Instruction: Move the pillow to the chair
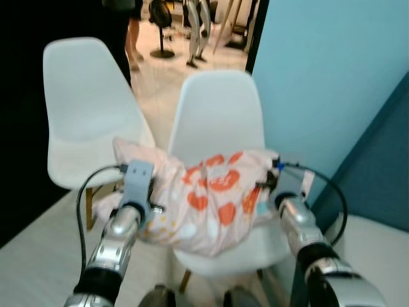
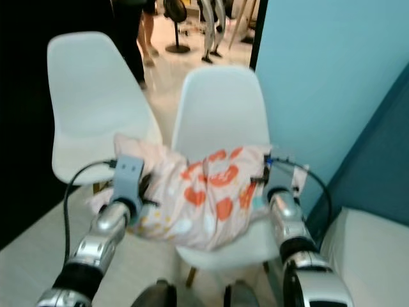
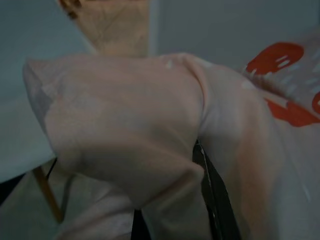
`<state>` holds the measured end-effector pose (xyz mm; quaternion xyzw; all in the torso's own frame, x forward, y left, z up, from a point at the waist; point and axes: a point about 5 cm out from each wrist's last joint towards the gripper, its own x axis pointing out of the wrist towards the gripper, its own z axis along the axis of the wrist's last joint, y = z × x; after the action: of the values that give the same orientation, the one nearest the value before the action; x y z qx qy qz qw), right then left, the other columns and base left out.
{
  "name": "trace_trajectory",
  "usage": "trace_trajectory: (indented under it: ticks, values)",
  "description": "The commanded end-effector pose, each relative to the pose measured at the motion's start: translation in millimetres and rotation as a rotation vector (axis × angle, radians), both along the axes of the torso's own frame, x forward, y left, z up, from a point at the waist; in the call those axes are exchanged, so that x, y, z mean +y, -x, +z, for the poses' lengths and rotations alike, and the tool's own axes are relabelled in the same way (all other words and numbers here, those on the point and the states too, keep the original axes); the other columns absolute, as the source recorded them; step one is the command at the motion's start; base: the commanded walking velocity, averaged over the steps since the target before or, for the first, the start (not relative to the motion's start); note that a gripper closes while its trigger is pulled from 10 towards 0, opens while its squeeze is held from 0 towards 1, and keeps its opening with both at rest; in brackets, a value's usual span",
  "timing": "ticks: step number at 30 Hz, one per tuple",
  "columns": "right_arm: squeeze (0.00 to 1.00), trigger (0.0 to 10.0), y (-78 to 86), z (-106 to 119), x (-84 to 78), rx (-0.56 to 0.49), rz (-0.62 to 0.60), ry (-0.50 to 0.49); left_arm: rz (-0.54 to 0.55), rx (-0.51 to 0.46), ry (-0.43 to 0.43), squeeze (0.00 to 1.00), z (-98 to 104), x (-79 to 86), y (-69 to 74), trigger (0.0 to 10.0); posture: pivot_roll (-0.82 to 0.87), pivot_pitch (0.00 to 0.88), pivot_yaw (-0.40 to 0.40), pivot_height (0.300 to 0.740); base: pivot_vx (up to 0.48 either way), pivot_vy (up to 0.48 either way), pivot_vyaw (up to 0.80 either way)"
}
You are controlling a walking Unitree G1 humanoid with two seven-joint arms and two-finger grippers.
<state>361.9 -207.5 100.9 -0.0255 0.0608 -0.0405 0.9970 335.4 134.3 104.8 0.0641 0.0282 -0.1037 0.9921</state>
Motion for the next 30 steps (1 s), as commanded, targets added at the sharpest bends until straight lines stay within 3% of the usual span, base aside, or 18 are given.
trace_trajectory:
  ticks: [1, 8, 11, 13, 16, 21, 24, 26, 30]
  values:
    - [0.0, 10.0, -10.0, 20, 1.6, -0.067, 0.009, 0.009, -0.053, -0.067, 0.004, 0.0, 15, -10.6, -8.3, 10.0, -0.01, 0.087, -0.057, 0.62, 0.0, 0.0, 0.0]
    - [0.0, 10.0, -23.1, 46, -7.9, -0.102, -0.02, 0.034, -0.13, -0.164, 0.032, 0.0, 48, -24.0, -27.2, 10.0, 0.0, 0.137, -0.066, 0.62, 0.0, 0.0, 0.0]
    - [0.0, 10.0, -24.9, 49, -6.7, -0.108, -0.018, 0.031, -0.146, -0.194, 0.054, 0.0, 54, -26.8, -27.7, 10.0, 0.0, 0.159, -0.074, 0.62, 0.0, 0.0, 0.0]
    - [0.0, 10.0, -25.0, 48, -4.3, -0.106, -0.008, 0.033, -0.14, -0.194, 0.062, 0.0, 51, -25.9, -26.2, 10.0, 0.0, 0.18, -0.073, 0.62, 0.0, 0.0, 0.0]
    - [0.0, 10.0, -23.4, 39, 3.9, -0.068, 0.029, 0.033, -0.1, -0.119, 0.007, 0.0, 26, -18.0, -18.2, 10.0, 0.0, 0.205, -0.081, 0.61, 0.0, 0.0, 0.0]
    - [0.0, 10.0, -20.4, 27, 10.0, -0.023, 0.049, 0.044, -0.034, -0.075, 0.007, 0.0, 4, -5.2, -8.0, 10.0, 0.0, 0.23, -0.091, 0.59, 0.0, 0.0, 0.0]
    - [0.0, 10.0, -19.2, 22, 10.5, -0.003, 0.034, -0.031, -0.065, -0.049, -0.007, 0.0, -10, -6.4, 0.0, 10.0, 0.01, 0.255, -0.104, 0.59, 0.0, 0.0, 0.0]
    - [0.0, 10.0, -19.0, 21, 10.7, 0.008, 0.022, -0.051, -0.039, -0.026, -0.044, 0.0, -16, -4.0, 0.8, 10.0, 0.01, 0.258, -0.105, 0.59, 0.0, 0.0, 0.0]
    - [0.0, 10.0, -16.2, 12, 14.3, 0.045, 0.027, -0.078, -0.038, 0.004, -0.034, 0.0, -23, -3.3, 1.3, 10.0, 0.01, 0.271, -0.11, 0.59, 0.0, 0.0, 0.0]
